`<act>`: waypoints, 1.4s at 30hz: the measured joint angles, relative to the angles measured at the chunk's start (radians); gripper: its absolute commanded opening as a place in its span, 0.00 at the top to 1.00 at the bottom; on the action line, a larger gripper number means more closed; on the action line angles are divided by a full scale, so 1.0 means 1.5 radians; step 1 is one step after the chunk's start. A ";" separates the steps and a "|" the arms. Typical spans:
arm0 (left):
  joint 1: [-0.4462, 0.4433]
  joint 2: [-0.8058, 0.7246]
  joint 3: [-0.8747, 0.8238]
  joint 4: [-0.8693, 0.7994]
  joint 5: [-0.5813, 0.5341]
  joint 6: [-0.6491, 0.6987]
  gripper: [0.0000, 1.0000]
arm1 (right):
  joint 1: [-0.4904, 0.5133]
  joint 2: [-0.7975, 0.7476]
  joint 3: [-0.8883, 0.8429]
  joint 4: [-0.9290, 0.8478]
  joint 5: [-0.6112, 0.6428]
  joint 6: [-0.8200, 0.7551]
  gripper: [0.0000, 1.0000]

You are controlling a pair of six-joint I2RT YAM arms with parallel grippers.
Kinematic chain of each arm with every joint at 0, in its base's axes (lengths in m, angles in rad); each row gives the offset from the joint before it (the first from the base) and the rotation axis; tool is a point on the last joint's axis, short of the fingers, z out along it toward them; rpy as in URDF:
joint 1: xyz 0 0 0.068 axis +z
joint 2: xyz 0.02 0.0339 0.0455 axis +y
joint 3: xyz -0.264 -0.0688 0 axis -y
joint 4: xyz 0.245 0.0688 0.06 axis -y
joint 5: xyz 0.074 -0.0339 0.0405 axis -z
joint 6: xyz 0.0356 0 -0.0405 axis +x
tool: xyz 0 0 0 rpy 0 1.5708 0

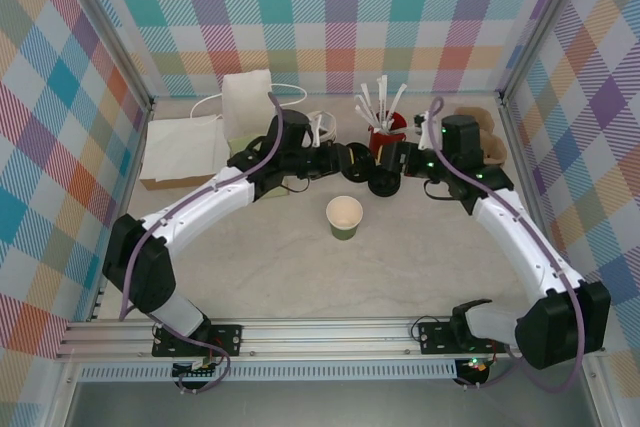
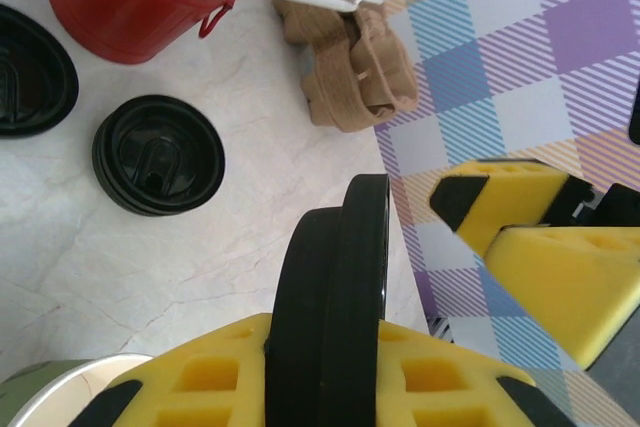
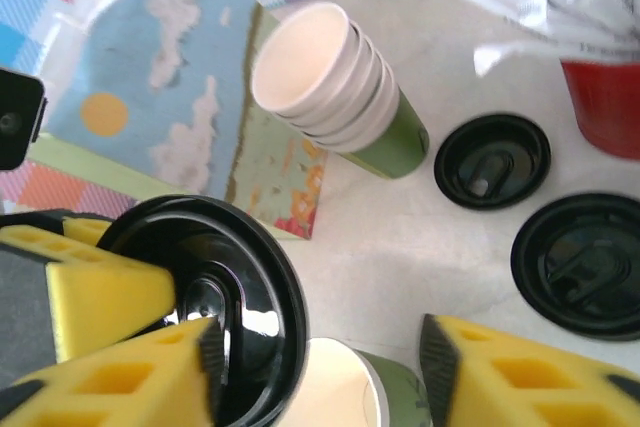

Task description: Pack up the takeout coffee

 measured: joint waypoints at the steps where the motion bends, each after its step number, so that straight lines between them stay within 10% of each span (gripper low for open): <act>1: 0.000 -0.010 -0.003 0.005 0.000 0.001 0.86 | -0.012 -0.006 -0.009 0.011 -0.022 0.007 0.28; 10: 0.000 -0.038 -0.021 0.081 0.013 0.008 0.87 | -0.032 0.043 -0.054 0.137 -0.239 0.081 0.19; 24: 0.000 -0.038 -0.024 0.124 0.048 -0.005 0.85 | -0.003 0.101 -0.054 0.251 -0.363 0.156 0.52; 31: 0.000 -0.032 -0.024 0.113 0.036 0.000 0.66 | -0.001 0.101 -0.053 0.261 -0.368 0.161 0.76; 42: 0.017 -0.058 -0.024 0.016 -0.029 0.043 0.16 | 0.007 0.086 -0.013 0.132 -0.250 0.052 0.84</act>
